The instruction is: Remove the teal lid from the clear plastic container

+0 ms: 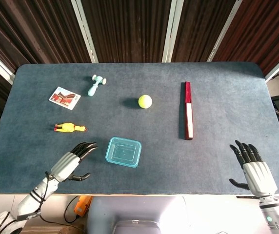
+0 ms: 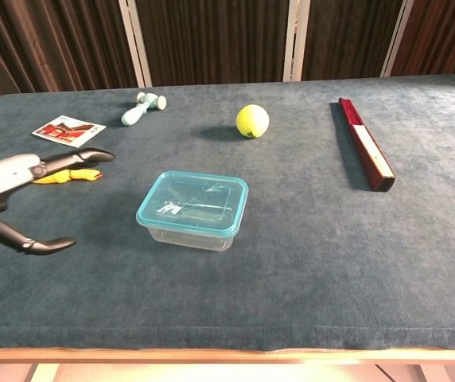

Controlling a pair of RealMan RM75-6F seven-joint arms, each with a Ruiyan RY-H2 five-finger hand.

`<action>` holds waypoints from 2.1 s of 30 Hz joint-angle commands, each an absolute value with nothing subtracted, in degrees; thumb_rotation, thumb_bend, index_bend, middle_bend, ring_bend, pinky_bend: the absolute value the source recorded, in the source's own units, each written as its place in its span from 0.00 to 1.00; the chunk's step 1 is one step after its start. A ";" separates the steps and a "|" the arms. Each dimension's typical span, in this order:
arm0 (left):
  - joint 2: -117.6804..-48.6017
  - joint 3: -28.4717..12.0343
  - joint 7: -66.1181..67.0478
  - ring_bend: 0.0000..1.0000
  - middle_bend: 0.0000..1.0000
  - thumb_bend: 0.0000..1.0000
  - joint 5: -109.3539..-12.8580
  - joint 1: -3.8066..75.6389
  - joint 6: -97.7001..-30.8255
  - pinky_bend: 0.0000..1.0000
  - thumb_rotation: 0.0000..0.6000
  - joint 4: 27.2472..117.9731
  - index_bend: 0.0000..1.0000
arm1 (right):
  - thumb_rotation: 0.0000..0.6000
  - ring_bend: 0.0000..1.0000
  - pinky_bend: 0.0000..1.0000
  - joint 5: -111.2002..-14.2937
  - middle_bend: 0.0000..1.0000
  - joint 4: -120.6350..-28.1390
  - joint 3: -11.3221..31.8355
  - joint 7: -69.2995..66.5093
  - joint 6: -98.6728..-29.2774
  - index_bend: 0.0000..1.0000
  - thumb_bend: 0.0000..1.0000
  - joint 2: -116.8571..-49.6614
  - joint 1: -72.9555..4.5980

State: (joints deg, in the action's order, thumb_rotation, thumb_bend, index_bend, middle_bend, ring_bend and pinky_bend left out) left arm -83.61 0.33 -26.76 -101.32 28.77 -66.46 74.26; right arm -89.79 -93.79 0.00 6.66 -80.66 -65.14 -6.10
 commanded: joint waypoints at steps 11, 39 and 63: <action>-91.70 -2.09 -26.11 0.00 0.00 0.27 -95.50 34.75 -61.01 0.00 1.00 68.07 0.00 | 1.00 0.00 0.00 -90.43 0.00 -94.26 -0.69 4.01 -80.20 0.00 0.13 -63.66 -6.32; -97.32 -3.24 -26.75 0.00 0.00 0.27 -90.15 42.42 -54.00 0.00 1.00 62.79 0.00 | 1.00 0.00 0.00 -89.63 0.00 -95.00 -0.54 2.04 -80.37 0.00 0.13 -62.58 -6.02; -99.04 -3.95 -20.70 0.00 0.00 0.27 -88.04 47.63 -49.70 0.00 1.00 62.14 0.00 | 1.00 0.00 0.00 -90.73 0.00 -95.36 -1.14 1.27 -80.44 0.00 0.13 -61.95 -5.93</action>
State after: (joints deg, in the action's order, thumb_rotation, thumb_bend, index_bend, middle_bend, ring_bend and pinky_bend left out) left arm -98.94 -3.88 -20.76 -88.14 47.54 -49.77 62.24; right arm -90.72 -95.36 -1.14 1.27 -80.44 -61.95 -5.93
